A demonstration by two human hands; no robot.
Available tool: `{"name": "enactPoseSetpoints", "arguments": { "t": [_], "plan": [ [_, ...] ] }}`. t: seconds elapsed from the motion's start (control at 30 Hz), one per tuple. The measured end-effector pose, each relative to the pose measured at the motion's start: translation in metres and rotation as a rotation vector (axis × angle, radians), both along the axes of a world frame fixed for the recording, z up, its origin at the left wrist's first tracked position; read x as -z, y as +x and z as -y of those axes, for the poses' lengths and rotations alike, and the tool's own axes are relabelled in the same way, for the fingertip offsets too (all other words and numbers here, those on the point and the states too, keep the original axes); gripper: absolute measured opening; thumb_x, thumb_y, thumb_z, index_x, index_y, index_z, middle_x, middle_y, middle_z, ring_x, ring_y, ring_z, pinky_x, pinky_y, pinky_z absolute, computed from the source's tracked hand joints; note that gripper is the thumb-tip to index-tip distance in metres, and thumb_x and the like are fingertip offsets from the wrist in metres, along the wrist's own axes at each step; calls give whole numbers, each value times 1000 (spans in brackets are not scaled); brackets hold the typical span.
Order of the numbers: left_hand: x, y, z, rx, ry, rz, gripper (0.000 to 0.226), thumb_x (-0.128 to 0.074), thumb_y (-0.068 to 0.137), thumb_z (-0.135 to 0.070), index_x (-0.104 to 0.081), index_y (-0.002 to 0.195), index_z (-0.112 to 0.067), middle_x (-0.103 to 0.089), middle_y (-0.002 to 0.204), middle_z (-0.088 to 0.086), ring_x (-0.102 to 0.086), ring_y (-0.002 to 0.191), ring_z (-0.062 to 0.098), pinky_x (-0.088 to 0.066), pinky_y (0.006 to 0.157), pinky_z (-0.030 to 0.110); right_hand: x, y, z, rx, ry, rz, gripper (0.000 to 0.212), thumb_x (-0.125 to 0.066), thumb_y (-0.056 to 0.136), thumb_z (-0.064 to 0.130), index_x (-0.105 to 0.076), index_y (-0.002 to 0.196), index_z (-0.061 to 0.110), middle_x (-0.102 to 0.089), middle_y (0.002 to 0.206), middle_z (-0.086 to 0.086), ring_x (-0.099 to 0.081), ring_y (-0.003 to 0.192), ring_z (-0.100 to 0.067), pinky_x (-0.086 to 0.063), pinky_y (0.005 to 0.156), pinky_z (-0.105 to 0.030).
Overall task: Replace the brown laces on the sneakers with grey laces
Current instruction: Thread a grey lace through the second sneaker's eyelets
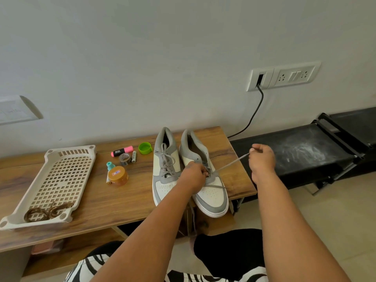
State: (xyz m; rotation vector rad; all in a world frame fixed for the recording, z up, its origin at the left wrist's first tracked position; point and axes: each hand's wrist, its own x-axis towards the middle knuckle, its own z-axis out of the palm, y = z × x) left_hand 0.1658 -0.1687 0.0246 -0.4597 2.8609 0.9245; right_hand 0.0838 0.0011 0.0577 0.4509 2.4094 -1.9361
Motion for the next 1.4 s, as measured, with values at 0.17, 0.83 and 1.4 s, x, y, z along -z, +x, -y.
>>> {"name": "enactPoseSetpoints", "arguments": {
  "t": [0.17, 0.83, 1.4],
  "plan": [
    [2, 1, 0, -13, 20, 2, 20, -49, 100, -17, -65, 101, -6, -48, 105, 9, -51, 89, 21, -40, 76, 29, 8, 17, 34, -704, 784, 17, 30, -51, 98, 41, -59, 122, 27, -49, 129, -3, -41, 123, -28, -39, 99, -42],
    [5, 3, 3, -13, 98, -16, 19, -49, 100, -18, -62, 110, -8, -46, 116, 8, -46, 94, 18, -36, 83, 24, -2, 18, 24, -921, 774, 211, 36, -53, 97, 45, -53, 126, 24, -56, 122, -3, -50, 111, -21, -43, 91, -37],
    [3, 2, 0, 39, 1, 14, 24, -43, 102, -19, -58, 115, -5, -43, 121, 12, -51, 103, 25, -38, 88, 27, 6, 13, 18, -851, 754, 147, 36, -59, 90, 54, -59, 116, 29, -57, 111, 7, -48, 111, -19, -43, 93, -38]
  ]
}}
